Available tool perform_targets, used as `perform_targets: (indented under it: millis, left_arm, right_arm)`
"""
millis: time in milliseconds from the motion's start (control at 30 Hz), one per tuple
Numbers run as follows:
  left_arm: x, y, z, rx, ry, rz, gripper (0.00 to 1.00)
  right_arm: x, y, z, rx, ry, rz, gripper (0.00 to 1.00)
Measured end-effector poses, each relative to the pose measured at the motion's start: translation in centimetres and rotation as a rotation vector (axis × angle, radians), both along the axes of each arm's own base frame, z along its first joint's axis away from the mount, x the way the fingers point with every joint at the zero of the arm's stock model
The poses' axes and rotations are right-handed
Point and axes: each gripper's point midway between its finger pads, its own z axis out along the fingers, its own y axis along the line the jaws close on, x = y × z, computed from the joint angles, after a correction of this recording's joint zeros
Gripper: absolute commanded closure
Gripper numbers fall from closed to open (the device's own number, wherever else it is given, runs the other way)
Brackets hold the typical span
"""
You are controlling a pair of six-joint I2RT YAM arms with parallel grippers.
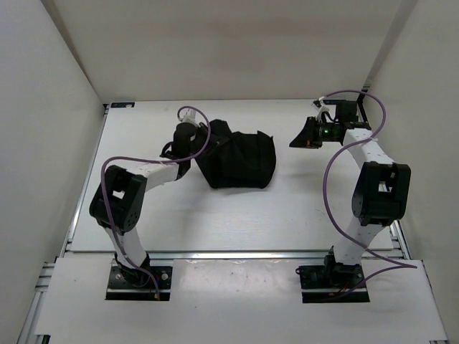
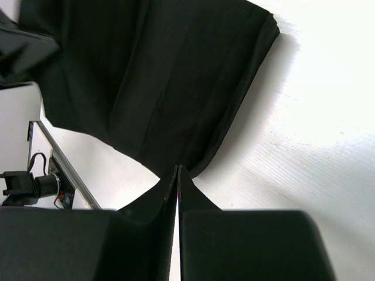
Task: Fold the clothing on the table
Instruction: Fold the skirt
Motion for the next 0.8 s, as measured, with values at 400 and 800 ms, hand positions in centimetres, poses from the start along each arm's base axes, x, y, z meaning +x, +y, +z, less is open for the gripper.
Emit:
perform_targets:
  millis: [400, 800]
  left_arm:
    - [-2.0, 5.3, -1.7, 0.085, 0.002, 0.072, 0.92]
    - [-3.0, 11.7, -8.9, 0.158, 0.2, 0.163, 0.01]
  right_arm:
    - [0.0, -0.1, -0.1, -0.008, -0.01, 0.008, 0.94]
    - [-0.7, 0.9, -0.3, -0.019, -0.02, 0.057, 1.0]
